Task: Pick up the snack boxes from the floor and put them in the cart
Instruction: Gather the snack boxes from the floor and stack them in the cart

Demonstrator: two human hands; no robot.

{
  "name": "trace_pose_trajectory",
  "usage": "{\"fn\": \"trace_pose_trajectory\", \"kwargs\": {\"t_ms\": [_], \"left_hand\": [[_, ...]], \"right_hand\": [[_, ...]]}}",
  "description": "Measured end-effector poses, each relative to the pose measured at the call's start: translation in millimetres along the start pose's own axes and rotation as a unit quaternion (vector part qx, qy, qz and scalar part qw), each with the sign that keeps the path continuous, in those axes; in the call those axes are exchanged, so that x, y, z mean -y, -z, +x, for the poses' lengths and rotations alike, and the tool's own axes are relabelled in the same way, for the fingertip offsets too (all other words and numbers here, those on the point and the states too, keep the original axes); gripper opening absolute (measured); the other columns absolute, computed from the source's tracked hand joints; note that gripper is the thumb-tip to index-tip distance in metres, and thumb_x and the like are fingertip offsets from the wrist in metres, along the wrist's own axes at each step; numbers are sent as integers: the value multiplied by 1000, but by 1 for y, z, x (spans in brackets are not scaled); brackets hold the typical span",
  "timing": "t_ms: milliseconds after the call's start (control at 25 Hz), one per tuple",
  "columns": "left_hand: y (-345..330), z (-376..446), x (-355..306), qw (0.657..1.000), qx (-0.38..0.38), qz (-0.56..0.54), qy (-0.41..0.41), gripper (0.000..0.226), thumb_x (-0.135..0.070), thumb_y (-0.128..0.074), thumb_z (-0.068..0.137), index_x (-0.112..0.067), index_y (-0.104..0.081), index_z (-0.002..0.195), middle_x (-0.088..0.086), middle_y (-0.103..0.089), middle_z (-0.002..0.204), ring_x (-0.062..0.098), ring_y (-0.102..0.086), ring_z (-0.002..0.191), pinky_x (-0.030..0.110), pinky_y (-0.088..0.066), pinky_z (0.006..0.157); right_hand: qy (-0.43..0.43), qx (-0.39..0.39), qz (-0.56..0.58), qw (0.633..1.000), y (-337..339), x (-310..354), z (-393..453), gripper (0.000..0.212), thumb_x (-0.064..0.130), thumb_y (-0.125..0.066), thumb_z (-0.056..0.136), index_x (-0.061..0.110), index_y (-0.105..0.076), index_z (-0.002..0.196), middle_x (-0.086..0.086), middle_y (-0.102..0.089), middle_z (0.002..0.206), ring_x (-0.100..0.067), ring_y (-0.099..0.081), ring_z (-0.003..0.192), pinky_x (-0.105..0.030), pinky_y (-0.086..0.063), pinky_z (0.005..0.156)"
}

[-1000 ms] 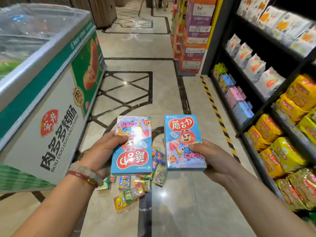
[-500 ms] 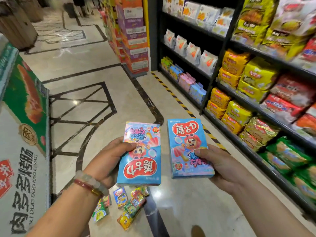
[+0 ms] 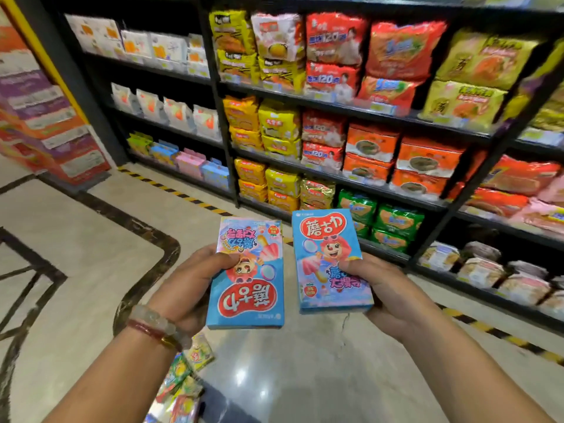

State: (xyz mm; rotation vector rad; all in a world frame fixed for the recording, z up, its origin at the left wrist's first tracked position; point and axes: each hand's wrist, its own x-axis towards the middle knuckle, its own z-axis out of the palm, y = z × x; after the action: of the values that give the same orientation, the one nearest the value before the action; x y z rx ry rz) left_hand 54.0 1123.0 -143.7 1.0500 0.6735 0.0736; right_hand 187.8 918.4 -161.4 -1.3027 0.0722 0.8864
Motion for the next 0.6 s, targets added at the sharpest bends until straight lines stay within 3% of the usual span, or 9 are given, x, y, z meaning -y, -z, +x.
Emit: {"fn": "trace_pose_trajectory", "kwargs": {"t_ms": [120,360,480,600], "left_hand": [[-68,16,19,998,49,38,15,49,-18,-62,66,-3,-57,112,23,-71,94,29,-71,66,37,-58,55],[-217,31,75,985,129,97,67,58,-21,-66,62,-5,-56,117,21,-70,101,31,-71,76,43,-59,66],[-296,30,107,973,172,122,89,45,-20,-66,65,-8,-59,107,18,-72,95,29,-71,72,43,-60,65],[-373,25,138,957,222,145,119,14,-13,-58,85,-6,-60,97,16,-73,81,25,-70,61,38,-59,55]], "right_hand": [[11,-64,39,997,67,8,-27,11,5,-63,83,8,-63,94,-12,-74,93,-22,-72,73,-34,-58,68],[47,-150,77,985,206,19,-101,41,17,-71,62,7,-64,102,-13,-73,99,-29,-70,92,-46,-53,89],[76,-208,99,970,275,18,-142,31,16,-71,67,9,-64,97,-11,-74,94,-24,-72,81,-39,-57,78],[105,-255,134,952,337,13,-187,37,19,-70,60,9,-64,95,-10,-75,92,-21,-72,76,-33,-59,69]]}}
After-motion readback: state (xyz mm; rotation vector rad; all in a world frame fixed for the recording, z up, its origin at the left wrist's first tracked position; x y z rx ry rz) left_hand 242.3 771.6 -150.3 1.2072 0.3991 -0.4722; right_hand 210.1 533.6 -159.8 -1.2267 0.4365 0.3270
